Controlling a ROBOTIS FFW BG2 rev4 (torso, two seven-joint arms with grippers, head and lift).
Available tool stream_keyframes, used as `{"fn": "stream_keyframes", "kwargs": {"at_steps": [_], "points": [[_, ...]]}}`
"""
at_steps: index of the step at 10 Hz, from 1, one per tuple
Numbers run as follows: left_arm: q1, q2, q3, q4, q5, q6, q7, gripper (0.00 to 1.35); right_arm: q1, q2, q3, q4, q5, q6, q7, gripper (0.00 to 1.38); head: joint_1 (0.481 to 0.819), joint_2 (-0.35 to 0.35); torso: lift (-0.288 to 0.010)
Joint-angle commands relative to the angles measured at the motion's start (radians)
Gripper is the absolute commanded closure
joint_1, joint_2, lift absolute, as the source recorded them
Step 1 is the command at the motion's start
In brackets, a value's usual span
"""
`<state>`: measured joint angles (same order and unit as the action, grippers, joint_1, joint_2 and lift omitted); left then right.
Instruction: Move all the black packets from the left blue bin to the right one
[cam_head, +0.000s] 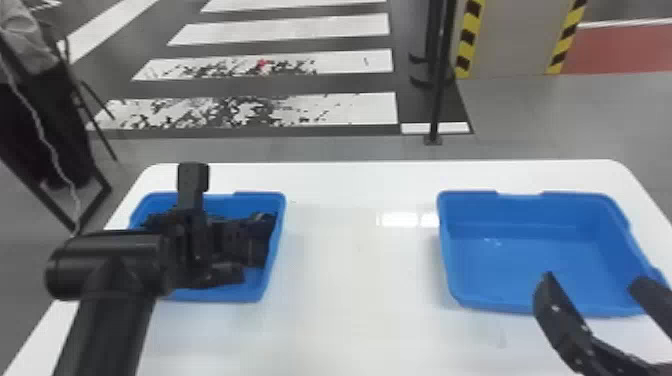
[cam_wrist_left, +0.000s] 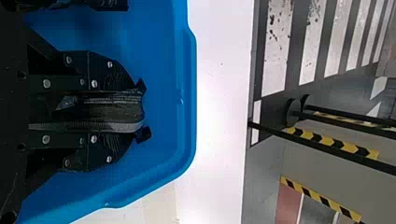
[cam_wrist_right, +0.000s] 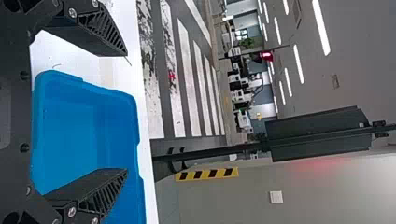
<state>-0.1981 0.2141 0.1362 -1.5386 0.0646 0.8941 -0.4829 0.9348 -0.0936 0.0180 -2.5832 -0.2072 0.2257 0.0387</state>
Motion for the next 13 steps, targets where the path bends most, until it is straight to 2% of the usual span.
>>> {"fn": "stream_keyframes", "kwargs": {"at_steps": [1,2,3,4,5,6,7,9,10,12,13], "points": [[0.066,-0.002,0.041,-0.141,0.003,0.056,0.000,1.21,0.000,0.000,0.000,0.000,-0.002,0.000,0.001,0.14,0.695,0.135,-0.154],[0.127,-0.002,0.077,-0.276,0.021,0.095,0.000,1.21,0.000,0.000,0.000,0.000,-0.002,0.000,0.004,0.14,0.695,0.144,-0.154],[0.191,-0.007,0.115,-0.382,0.073,0.090,0.000,1.21,-0.002,0.000,0.000,0.000,-0.006,0.000,0.009,0.14,0.695,0.150,-0.154],[0.247,-0.018,0.153,-0.487,0.119,0.080,0.001,1.21,-0.010,0.000,0.000,-0.002,-0.014,0.000,0.024,0.14,0.695,0.159,-0.154],[0.301,-0.033,0.173,-0.566,0.189,0.021,0.004,1.21,-0.024,0.000,0.000,-0.002,-0.018,0.000,0.052,0.14,0.695,0.164,-0.154],[0.343,-0.053,0.173,-0.591,0.282,-0.109,0.007,1.21,-0.049,0.000,0.000,0.000,-0.018,0.002,0.082,0.15,0.695,0.165,-0.154],[0.367,-0.074,0.159,-0.610,0.330,-0.170,0.014,1.21,-0.073,0.000,0.002,0.000,-0.018,0.020,0.118,0.15,0.695,0.156,-0.154],[0.417,-0.091,0.081,-0.613,0.434,-0.362,0.029,1.21,-0.125,0.000,0.012,0.015,-0.016,0.052,0.171,0.16,0.695,0.123,-0.154],[0.431,-0.102,0.051,-0.613,0.476,-0.411,0.037,1.21,-0.145,0.000,0.022,0.020,-0.016,0.066,0.188,0.16,0.695,0.102,-0.154],[0.439,-0.104,-0.044,-0.613,0.570,-0.492,0.052,1.21,-0.194,-0.006,0.046,0.042,-0.014,0.101,0.231,0.16,0.695,0.075,-0.154],[0.436,-0.104,-0.088,-0.613,0.611,-0.489,0.055,1.21,-0.221,-0.014,0.064,0.054,-0.012,0.115,0.245,0.16,0.695,0.057,-0.154]]}}
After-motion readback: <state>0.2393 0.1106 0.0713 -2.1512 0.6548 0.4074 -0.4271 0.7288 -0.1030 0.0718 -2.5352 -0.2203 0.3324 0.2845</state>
